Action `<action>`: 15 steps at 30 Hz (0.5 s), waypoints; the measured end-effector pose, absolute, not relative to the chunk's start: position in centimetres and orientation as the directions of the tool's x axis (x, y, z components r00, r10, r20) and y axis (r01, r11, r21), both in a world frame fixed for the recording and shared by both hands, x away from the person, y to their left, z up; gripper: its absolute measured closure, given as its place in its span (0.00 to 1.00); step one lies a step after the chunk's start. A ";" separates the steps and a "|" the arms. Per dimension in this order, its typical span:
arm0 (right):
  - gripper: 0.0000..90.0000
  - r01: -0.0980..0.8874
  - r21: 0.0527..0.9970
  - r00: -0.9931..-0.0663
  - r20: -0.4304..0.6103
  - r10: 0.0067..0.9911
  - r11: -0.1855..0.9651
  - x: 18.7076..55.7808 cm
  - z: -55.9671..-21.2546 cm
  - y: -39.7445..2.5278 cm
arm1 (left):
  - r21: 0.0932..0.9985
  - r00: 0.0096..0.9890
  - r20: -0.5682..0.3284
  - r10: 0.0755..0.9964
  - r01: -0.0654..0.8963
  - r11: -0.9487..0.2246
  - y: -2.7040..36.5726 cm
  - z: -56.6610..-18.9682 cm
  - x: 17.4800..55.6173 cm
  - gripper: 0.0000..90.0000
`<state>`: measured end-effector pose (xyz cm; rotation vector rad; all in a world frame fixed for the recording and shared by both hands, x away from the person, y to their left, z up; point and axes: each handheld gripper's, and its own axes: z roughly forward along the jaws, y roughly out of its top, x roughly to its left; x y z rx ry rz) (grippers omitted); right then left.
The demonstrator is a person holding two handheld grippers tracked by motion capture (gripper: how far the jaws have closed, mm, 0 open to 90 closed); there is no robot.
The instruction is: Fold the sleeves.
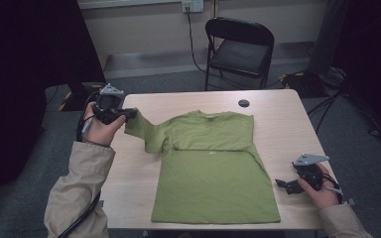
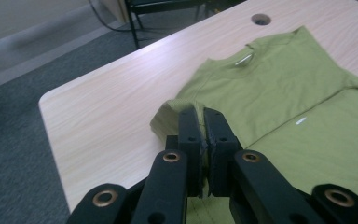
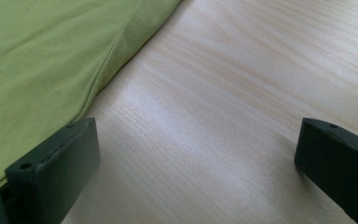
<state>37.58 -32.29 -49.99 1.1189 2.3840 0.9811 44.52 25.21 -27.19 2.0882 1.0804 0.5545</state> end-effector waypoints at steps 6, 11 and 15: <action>0.00 0.544 0.706 -0.637 -0.005 0.771 0.454 37.6 -50.0 -32.3 | 0.746 0.584 0.061 0.809 0.513 -0.426 23.4 -26.4 45.4 0.97; 0.00 0.543 0.706 -0.638 -0.006 0.770 0.455 37.6 -50.0 -32.3 | 0.747 0.607 0.047 0.794 0.506 -0.431 22.2 -25.9 46.0 0.97; 0.00 0.543 0.706 -0.639 -0.006 0.769 0.456 37.6 -50.0 -32.3 | 0.759 0.622 0.022 0.783 0.499 -0.418 21.3 -25.5 46.5 0.97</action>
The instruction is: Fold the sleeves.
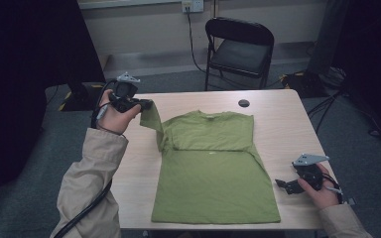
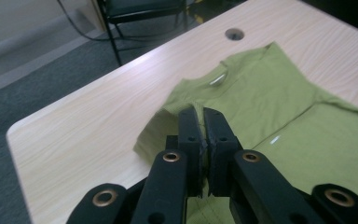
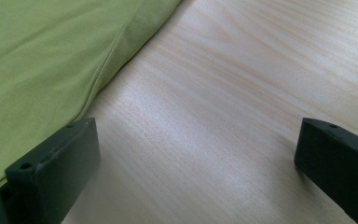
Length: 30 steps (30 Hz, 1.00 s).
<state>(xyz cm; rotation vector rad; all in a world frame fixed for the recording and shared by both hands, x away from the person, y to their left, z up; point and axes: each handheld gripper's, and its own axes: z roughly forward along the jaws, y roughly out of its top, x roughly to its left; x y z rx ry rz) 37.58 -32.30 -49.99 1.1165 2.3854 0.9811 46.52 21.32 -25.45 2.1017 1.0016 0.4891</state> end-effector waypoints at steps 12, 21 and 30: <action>0.00 0.543 0.706 -0.638 -0.005 0.770 0.455 37.6 -50.0 -32.3 | 0.751 0.694 0.044 0.718 0.451 -0.482 17.5 -24.0 47.6 0.97; 0.00 0.543 0.706 -0.638 -0.005 0.770 0.455 37.6 -50.0 -32.3 | 0.735 0.718 0.034 0.695 0.454 -0.504 15.6 -24.8 48.8 0.97; 0.00 0.542 0.706 -0.640 -0.005 0.769 0.456 37.6 -50.0 -32.3 | 0.734 0.738 -0.008 0.675 0.463 -0.497 13.9 -25.7 49.9 0.97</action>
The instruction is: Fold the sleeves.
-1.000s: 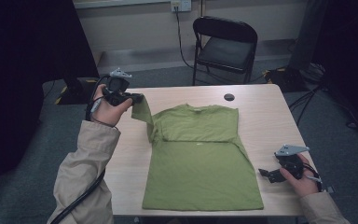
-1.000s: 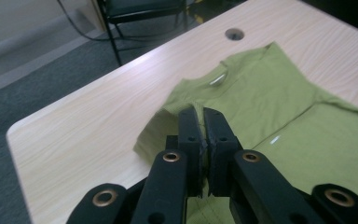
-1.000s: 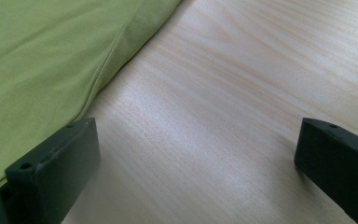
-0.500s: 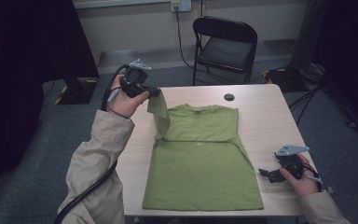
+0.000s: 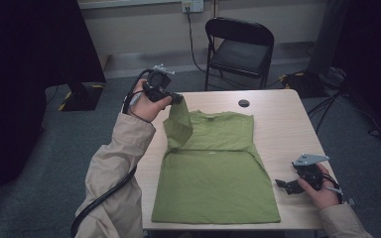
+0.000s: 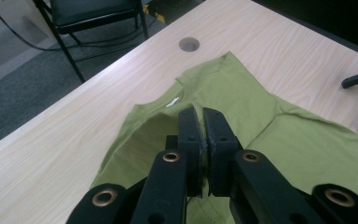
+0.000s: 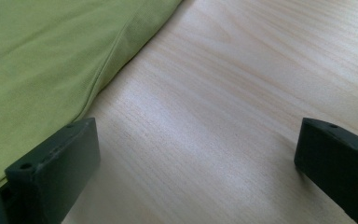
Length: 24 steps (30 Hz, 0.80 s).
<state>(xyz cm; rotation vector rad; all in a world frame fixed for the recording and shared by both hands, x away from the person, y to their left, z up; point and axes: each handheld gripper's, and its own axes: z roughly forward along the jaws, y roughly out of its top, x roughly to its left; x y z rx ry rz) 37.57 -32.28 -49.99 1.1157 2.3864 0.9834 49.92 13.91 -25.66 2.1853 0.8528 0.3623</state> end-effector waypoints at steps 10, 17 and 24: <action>0.00 0.541 0.706 -0.641 -0.005 0.768 0.456 37.6 -50.0 -32.3 | 0.708 0.762 -0.019 0.647 0.467 -0.530 11.4 -27.2 51.6 0.97; 0.00 0.539 0.707 -0.643 -0.007 0.766 0.458 37.6 -50.0 -32.3 | 0.730 0.771 0.010 0.637 0.429 -0.532 9.9 -27.6 52.5 0.91; 0.00 0.539 0.707 -0.643 -0.007 0.766 0.458 37.6 -50.0 -32.3 | 0.736 0.738 0.009 0.674 0.452 -0.505 9.2 -27.8 53.2 0.26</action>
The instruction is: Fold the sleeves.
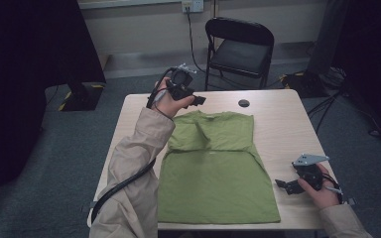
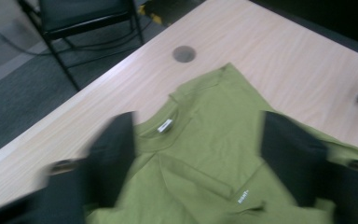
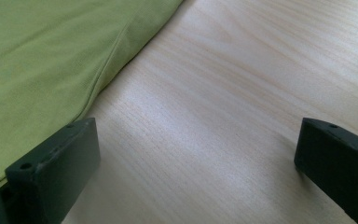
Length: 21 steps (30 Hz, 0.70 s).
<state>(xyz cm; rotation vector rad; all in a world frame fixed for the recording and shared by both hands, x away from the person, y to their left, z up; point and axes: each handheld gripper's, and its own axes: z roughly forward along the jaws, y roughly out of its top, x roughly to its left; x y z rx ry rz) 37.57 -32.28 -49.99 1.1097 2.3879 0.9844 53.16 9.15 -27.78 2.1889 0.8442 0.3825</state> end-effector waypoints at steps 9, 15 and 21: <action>0.00 0.540 0.706 -0.643 -0.006 0.766 0.458 37.5 -50.0 -32.3 | 0.720 0.749 0.024 0.662 0.447 -0.532 10.6 -28.5 52.1 0.03; 0.00 0.539 0.706 -0.643 -0.006 0.765 0.459 37.5 -50.0 -32.3 | 0.701 0.760 0.009 0.650 0.459 -0.546 12.1 -29.4 50.8 0.03; 0.00 0.540 0.706 -0.643 -0.006 0.766 0.459 37.5 -50.0 -32.3 | 0.691 0.770 -0.013 0.638 0.468 -0.550 13.5 -30.7 49.6 0.03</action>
